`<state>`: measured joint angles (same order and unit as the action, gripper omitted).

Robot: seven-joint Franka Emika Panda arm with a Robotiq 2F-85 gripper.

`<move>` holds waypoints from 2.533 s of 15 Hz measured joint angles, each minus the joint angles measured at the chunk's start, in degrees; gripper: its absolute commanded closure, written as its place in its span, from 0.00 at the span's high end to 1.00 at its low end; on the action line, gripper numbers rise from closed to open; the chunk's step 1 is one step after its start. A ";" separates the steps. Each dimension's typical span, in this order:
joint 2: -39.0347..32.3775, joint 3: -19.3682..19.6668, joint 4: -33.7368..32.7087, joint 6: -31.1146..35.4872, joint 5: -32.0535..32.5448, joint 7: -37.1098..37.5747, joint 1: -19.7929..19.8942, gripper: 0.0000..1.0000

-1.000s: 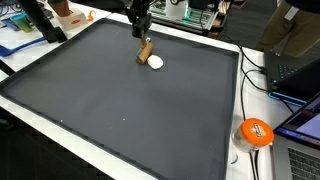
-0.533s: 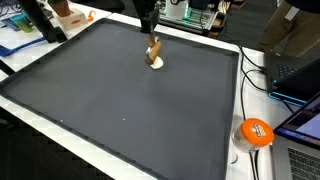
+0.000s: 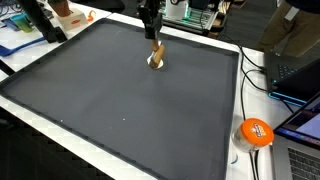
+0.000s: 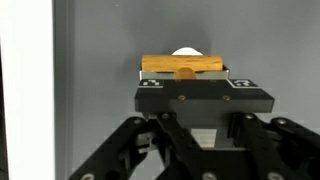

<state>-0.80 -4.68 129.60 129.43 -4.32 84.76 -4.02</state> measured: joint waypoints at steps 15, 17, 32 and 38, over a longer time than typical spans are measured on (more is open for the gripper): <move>-1.96 1.28 -0.59 -0.21 10.59 5.99 0.44 0.22; -1.88 1.32 -0.74 -0.76 8.55 4.59 0.47 0.22; -3.10 1.00 -2.17 -4.67 -6.00 -6.49 -0.49 0.22; -1.36 2.19 -2.24 -4.60 -0.43 2.29 -0.28 0.22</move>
<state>-2.16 -2.49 127.36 124.84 -4.75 87.05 -4.30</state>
